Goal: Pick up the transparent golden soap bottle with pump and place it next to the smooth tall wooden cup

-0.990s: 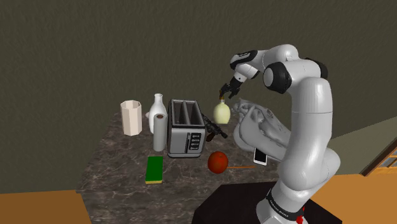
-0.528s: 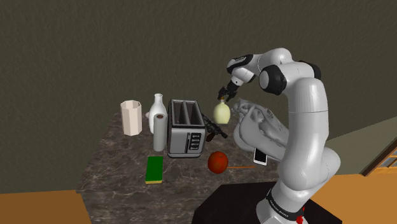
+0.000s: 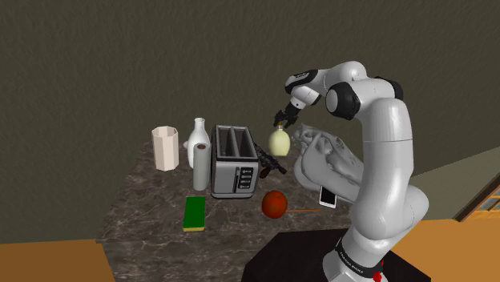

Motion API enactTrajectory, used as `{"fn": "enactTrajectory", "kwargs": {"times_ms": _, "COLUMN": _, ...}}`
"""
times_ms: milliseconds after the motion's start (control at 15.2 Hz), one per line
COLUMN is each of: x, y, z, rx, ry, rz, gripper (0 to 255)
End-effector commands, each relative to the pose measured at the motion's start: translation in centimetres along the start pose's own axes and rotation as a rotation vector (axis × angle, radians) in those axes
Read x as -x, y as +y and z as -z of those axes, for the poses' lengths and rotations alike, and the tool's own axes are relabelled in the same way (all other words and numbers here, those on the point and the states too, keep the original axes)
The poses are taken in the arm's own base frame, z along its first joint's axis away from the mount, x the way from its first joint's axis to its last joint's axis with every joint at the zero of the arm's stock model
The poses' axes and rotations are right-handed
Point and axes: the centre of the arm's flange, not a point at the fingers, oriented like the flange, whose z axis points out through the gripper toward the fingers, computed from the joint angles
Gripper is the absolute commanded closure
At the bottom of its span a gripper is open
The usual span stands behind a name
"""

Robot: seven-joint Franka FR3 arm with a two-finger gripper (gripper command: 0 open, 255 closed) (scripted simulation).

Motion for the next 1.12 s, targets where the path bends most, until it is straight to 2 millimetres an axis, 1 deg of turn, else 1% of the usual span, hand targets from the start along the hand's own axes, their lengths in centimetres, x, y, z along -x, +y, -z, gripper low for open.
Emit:
{"fn": "enactTrajectory", "kwargs": {"times_ms": 0, "x": 0.0, "y": 0.0, "z": 0.0, "rx": 0.000, "ry": 0.000, "rz": 0.000, "gripper": 255}}
{"fn": "enactTrajectory", "kwargs": {"times_ms": 594, "x": 0.0, "y": 0.0, "z": 0.0, "rx": 0.000, "ry": 0.000, "rz": 0.000, "gripper": 255}}
{"fn": "enactTrajectory", "kwargs": {"times_ms": 1056, "x": -0.8, "y": -1.0, "z": 3.5, "rx": 0.000, "ry": 0.000, "rz": 0.000, "gripper": 255}}
